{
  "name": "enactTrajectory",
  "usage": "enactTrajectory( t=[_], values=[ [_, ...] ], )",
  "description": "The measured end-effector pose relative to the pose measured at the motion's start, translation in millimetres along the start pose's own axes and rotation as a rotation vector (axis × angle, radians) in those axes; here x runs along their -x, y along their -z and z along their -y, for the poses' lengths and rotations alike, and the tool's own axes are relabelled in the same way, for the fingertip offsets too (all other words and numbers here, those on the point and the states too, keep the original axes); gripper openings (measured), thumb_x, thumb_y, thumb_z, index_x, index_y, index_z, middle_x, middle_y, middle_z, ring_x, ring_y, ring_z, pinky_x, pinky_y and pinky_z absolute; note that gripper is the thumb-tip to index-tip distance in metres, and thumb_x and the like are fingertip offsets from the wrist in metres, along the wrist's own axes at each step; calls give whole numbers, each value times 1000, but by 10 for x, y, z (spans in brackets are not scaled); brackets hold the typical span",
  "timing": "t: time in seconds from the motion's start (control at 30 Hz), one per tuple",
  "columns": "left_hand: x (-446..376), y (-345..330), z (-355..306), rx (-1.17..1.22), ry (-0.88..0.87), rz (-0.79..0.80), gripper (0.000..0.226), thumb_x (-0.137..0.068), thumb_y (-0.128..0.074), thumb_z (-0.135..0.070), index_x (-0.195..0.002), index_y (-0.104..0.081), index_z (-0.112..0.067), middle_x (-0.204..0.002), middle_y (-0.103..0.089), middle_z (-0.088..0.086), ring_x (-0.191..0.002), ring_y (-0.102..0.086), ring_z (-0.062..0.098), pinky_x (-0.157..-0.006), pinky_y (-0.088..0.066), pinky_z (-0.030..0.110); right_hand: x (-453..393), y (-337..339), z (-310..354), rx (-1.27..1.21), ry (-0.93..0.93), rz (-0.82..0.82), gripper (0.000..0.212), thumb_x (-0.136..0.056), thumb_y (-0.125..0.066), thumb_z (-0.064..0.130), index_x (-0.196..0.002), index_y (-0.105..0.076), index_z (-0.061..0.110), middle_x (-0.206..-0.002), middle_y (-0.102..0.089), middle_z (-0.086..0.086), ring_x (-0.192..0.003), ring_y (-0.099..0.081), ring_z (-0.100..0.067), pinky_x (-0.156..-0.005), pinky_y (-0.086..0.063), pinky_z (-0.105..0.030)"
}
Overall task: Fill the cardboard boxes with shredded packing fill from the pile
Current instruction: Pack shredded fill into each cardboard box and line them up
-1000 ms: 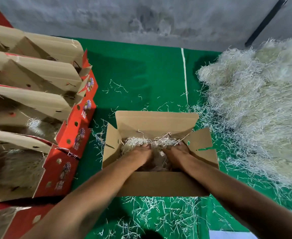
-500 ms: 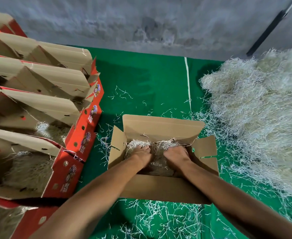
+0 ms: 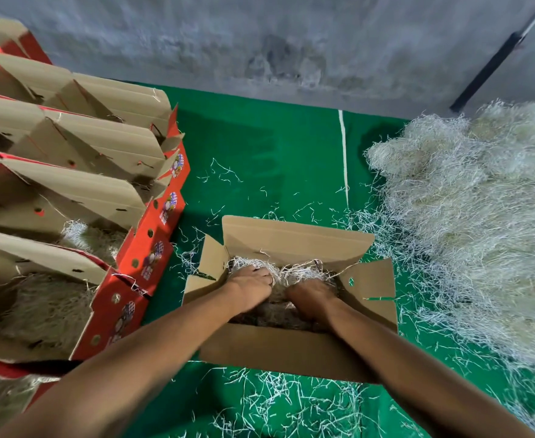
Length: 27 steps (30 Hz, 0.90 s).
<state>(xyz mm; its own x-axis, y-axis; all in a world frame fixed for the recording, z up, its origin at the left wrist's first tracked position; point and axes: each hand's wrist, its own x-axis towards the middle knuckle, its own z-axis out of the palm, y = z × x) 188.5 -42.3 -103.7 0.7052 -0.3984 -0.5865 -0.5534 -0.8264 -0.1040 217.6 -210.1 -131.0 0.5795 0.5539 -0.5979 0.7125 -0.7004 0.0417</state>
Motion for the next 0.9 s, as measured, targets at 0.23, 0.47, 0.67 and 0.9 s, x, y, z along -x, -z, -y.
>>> enactTrajectory(
  t=[0.23, 0.47, 0.67, 0.9],
  values=[
    [116, 155, -8, -143, -7, -70, 16, -87, -67, -13, -102, -70, -15, -123, -61, 0, -121, -42, 22, -108, -30, 42, 74, 166, -188, 66, -222, 95, 31, -100, -52, 17, -129, -62, 9, -130, -63, -12, -116, -61, -29, -69, -49, -15],
    [340, 152, -11, -120, 130, 176, 25, -93, -60, -18, -117, -66, -15, -146, -49, 5, -144, -27, 25, -121, -12, 52, 284, 187, -192, -31, -434, 95, 43, -103, -48, 17, -144, -47, 5, -135, -58, -11, -119, -58, -24, -87, -47, -36],
    [453, 304, -35, 351, 151, 124, 17, -96, -57, -13, -108, -67, -7, -105, -65, 8, -97, -65, 24, -95, -54, 40, 321, 284, -96, 23, -235, -65, 34, -89, -70, 23, -121, -64, 14, -120, -66, -6, -113, -64, -25, -91, -51, -37],
    [96, 165, -83, 122, 327, 65, 39, -95, -60, -18, -134, -57, -16, -137, -55, 7, -129, -49, 28, -111, -36, 45, 157, 289, -59, -290, -34, 8, 47, -102, -47, 23, -148, -45, 17, -160, -33, -7, -140, -41, -27, -112, -37, -34]
  ],
)
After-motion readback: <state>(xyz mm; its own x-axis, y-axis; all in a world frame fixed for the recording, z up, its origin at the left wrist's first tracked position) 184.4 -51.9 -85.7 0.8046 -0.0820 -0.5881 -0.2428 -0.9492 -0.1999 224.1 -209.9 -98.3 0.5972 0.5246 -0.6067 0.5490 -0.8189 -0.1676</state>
